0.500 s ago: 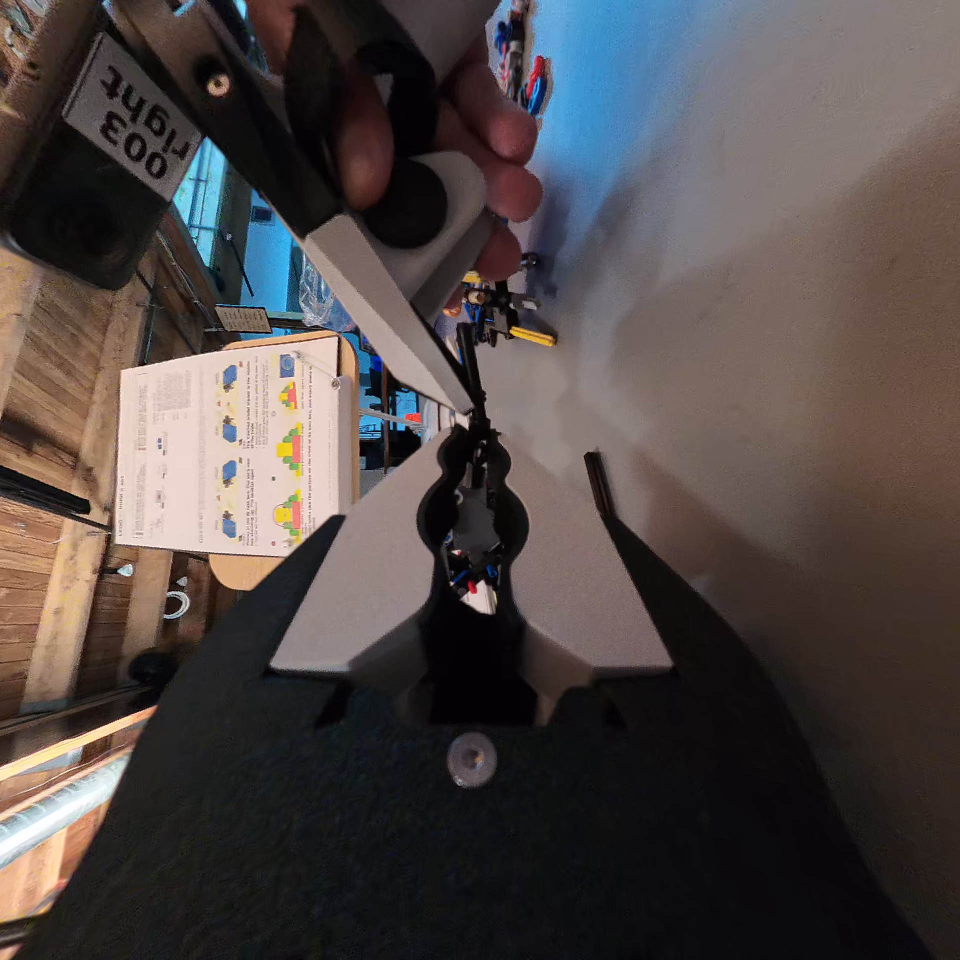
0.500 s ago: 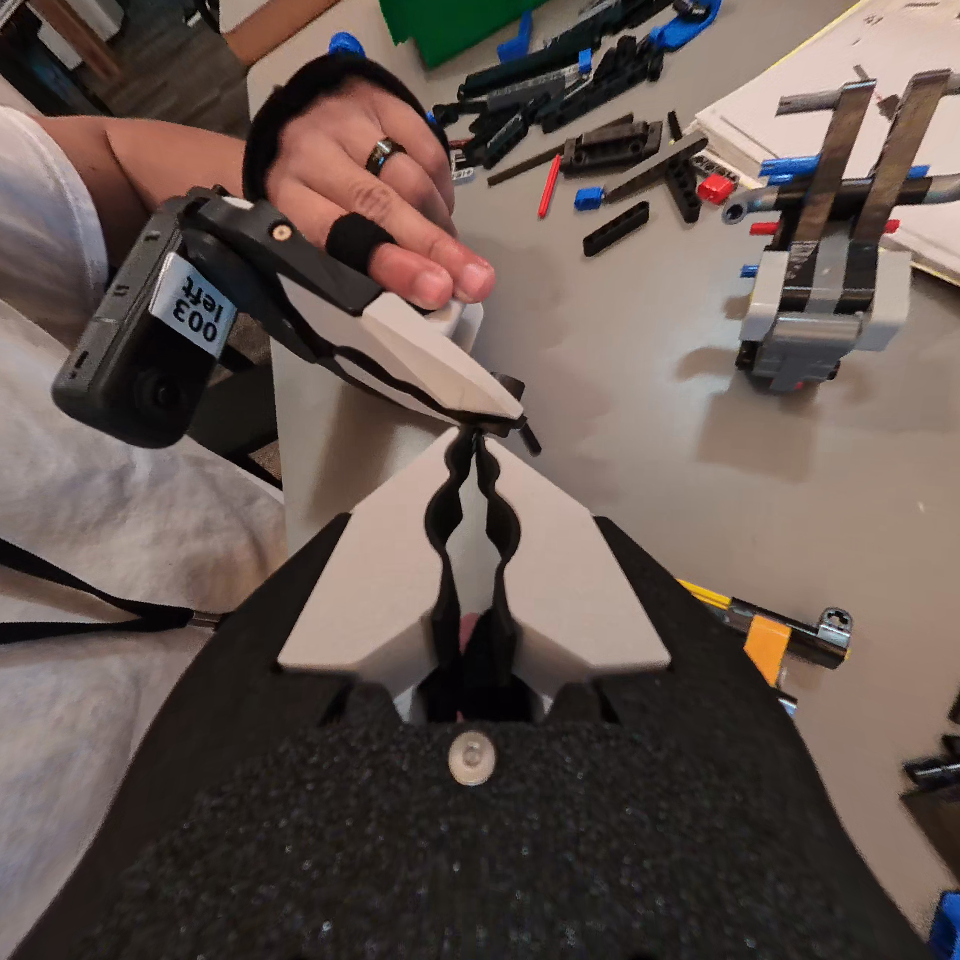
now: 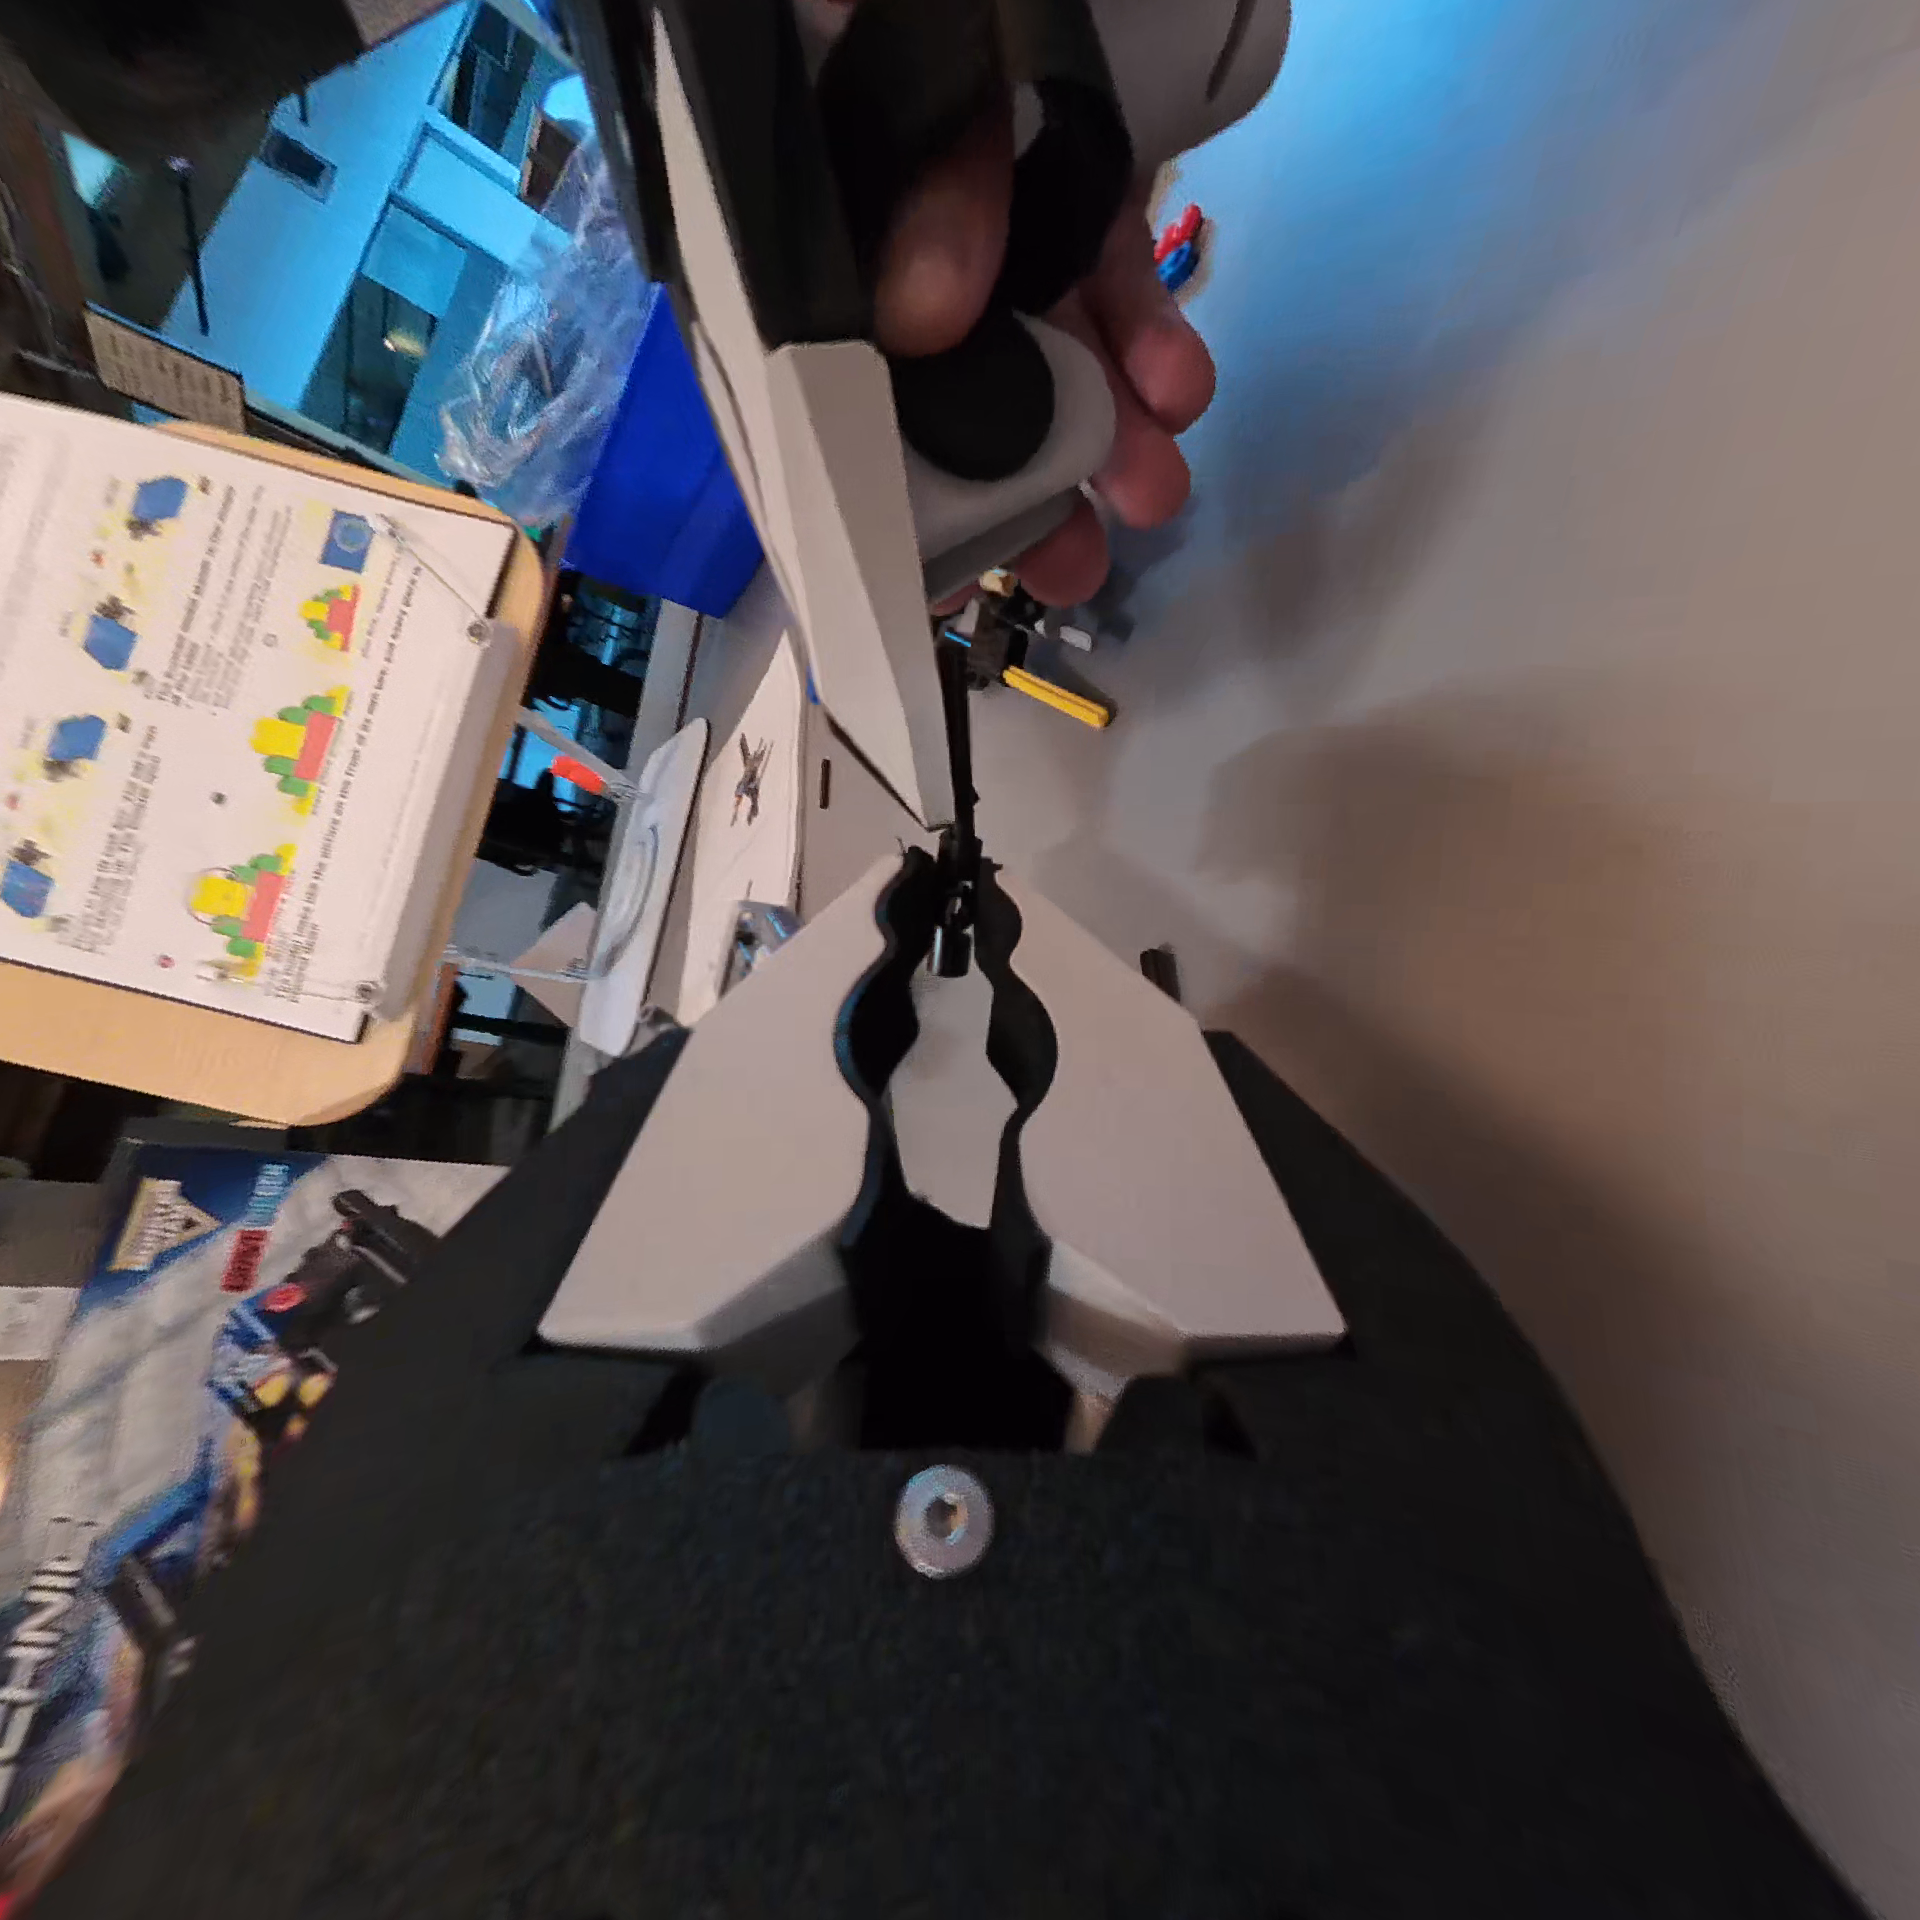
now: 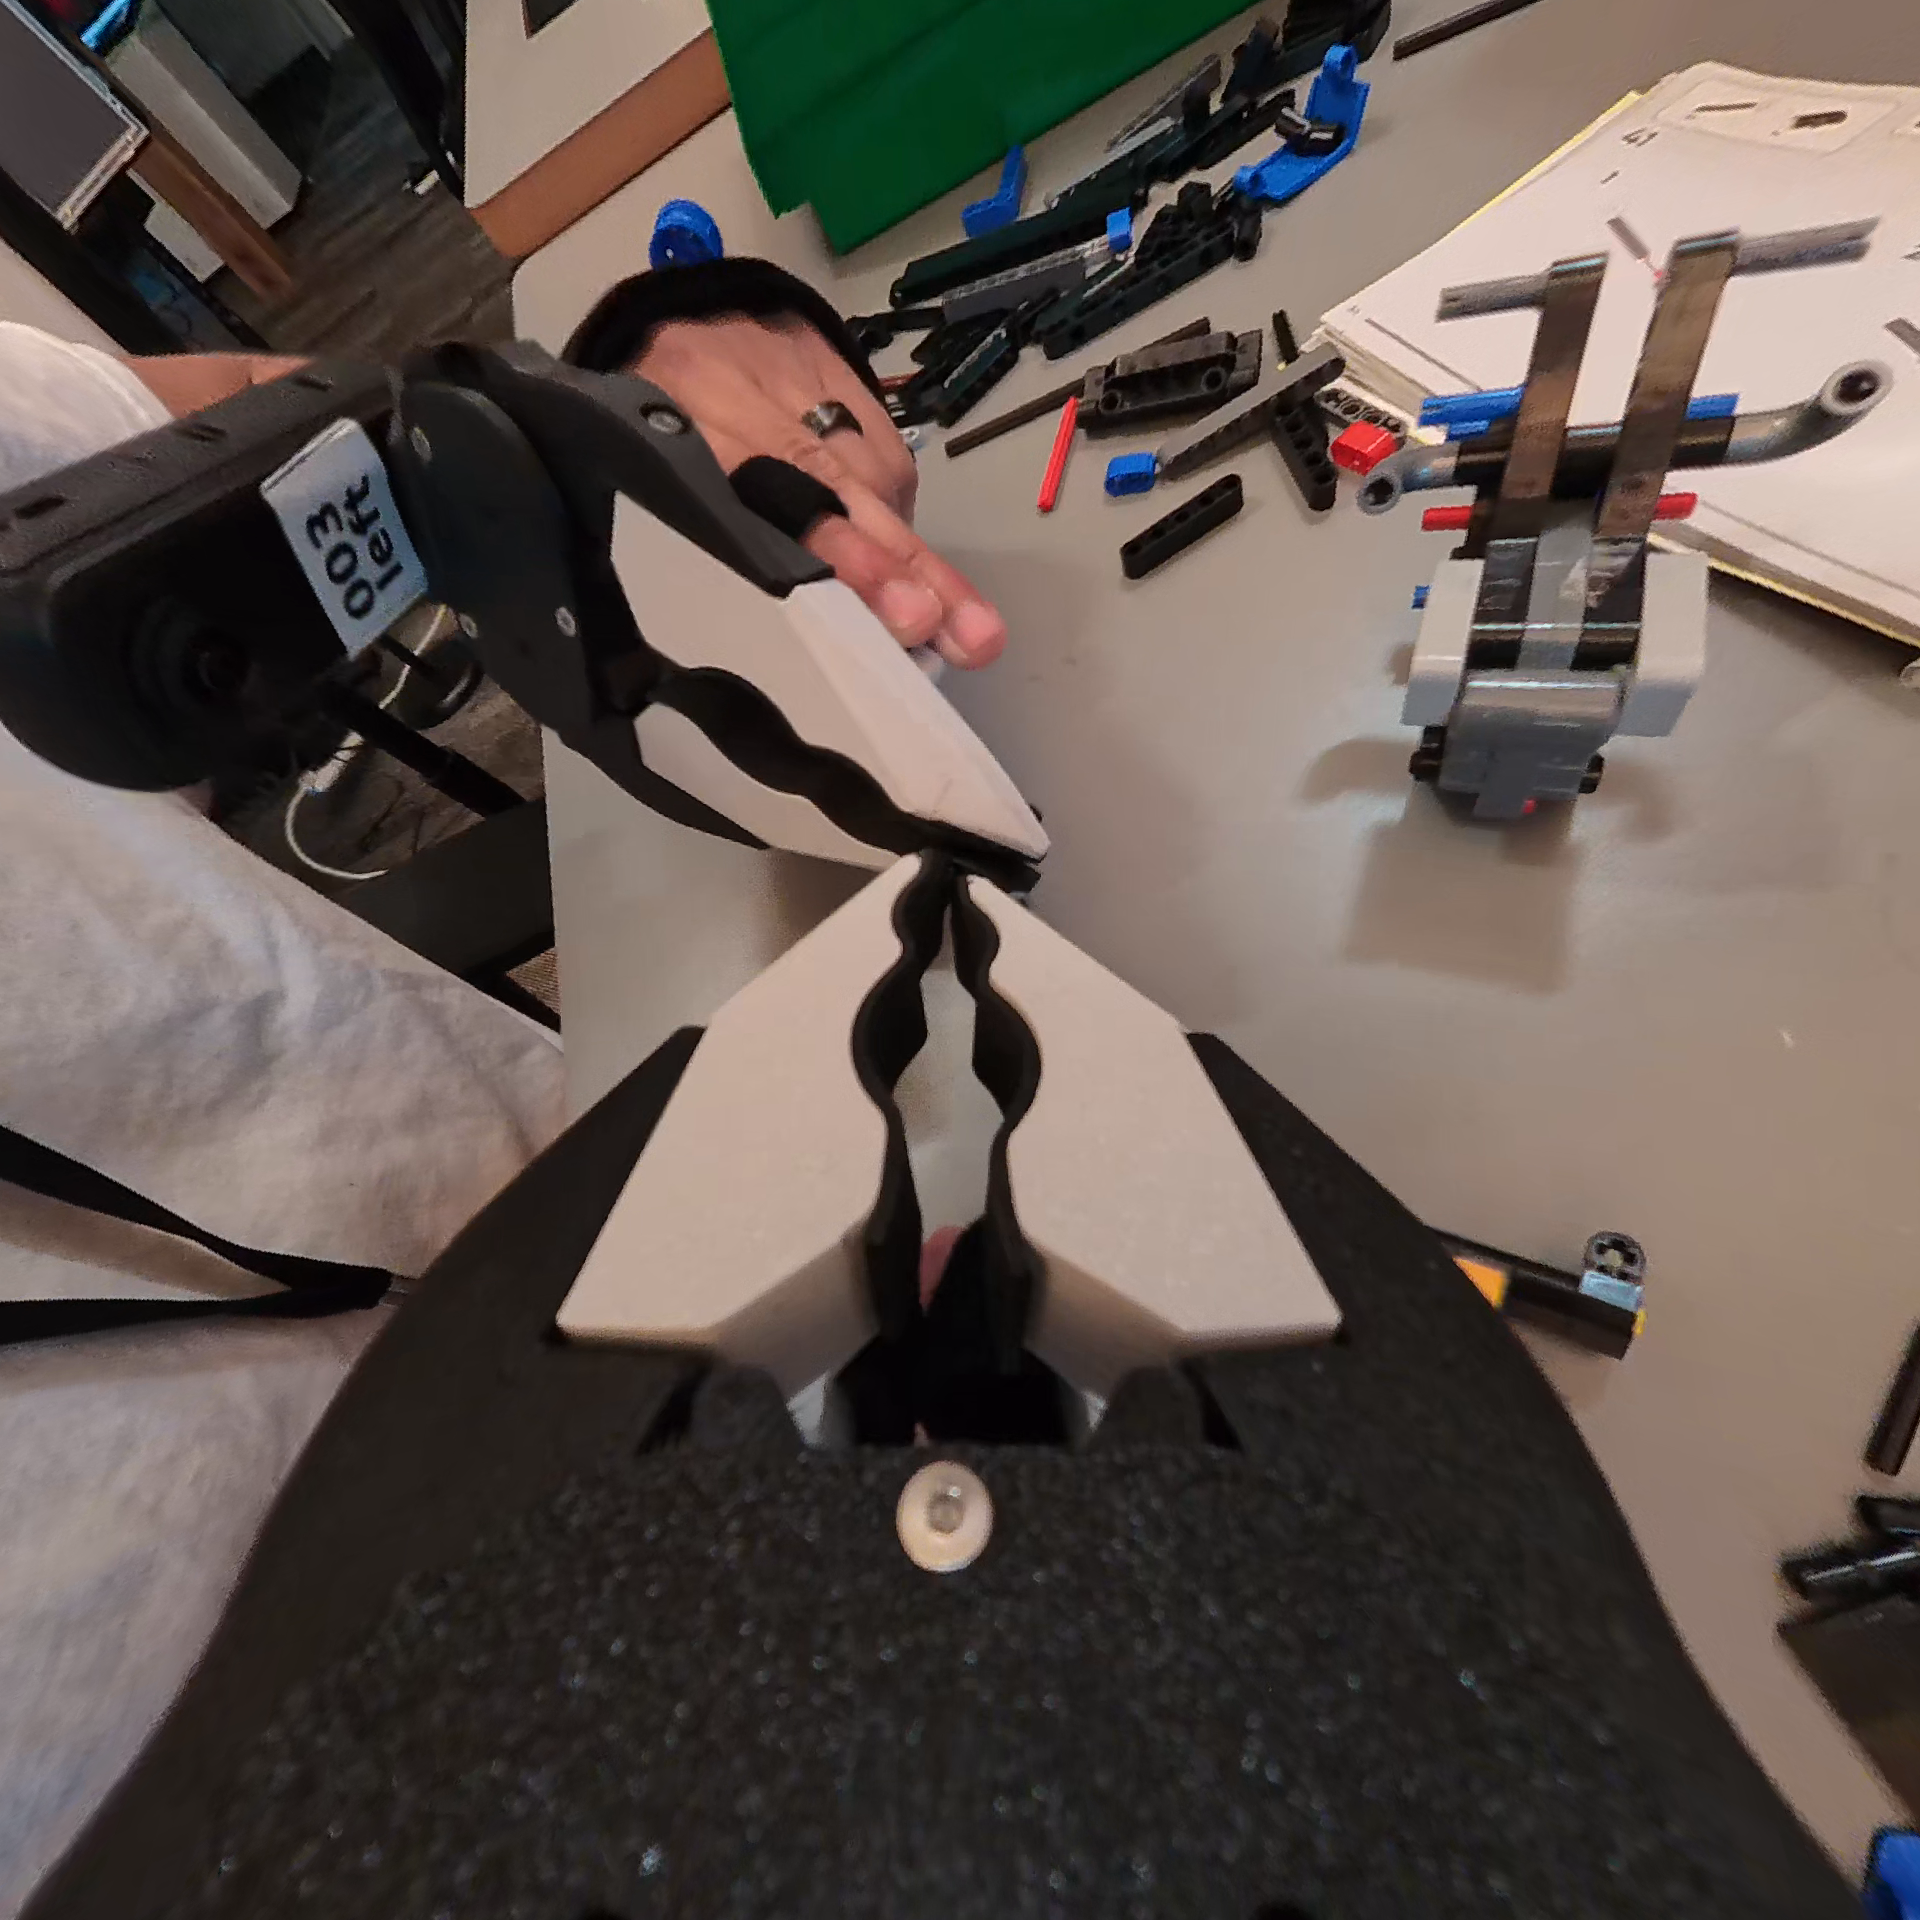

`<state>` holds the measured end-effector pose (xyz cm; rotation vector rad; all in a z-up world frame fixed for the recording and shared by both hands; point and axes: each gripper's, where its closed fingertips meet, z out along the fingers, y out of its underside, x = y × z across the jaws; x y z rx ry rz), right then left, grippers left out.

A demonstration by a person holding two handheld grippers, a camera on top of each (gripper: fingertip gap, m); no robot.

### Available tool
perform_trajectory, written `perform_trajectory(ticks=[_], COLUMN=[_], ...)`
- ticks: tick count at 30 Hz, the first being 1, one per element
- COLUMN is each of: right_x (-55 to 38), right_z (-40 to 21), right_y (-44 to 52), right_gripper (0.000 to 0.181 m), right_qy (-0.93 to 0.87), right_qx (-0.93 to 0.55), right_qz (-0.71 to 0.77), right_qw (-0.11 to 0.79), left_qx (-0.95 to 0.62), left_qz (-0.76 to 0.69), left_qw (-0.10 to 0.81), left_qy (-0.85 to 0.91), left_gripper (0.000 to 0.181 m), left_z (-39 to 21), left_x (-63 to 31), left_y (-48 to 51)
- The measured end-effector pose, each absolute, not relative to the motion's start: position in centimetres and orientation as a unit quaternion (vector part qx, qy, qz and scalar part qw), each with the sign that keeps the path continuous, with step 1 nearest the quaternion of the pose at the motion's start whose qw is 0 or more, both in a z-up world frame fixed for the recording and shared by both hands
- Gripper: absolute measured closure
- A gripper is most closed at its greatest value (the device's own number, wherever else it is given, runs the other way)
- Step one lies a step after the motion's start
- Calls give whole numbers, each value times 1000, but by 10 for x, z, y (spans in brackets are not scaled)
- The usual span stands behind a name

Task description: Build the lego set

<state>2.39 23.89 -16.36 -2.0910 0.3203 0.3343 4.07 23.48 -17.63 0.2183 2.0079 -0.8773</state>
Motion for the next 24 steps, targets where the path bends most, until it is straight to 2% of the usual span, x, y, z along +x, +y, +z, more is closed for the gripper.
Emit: perform_trajectory(ticks=[10,14,18,22,24], right_x=[37,45,52,42,40], right_z=[-149,-137,-119,-135,-137], right_y=[247,247,236,232,237], right_gripper=[180,169,163,155,159], right_qy=[152,154,139,127,127], right_qx=[-842,-831,-816,-836,-830], right_qz=[134,126,72,18,2], right_qw=[500,520,557,534,542], left_qx=[24,12,-12,-27,-21], left_qz=[-416,-427,-449,-464,-457], left_qw=[393,382,360,349,355], left_qy=[820,820,818,814,815], left_gripper=[175,175,175,175,175], left_z=[-168,-166,-162,-158,-159], left_x=[49,50,52,54,54], left_y=[239,242,244,245,245])
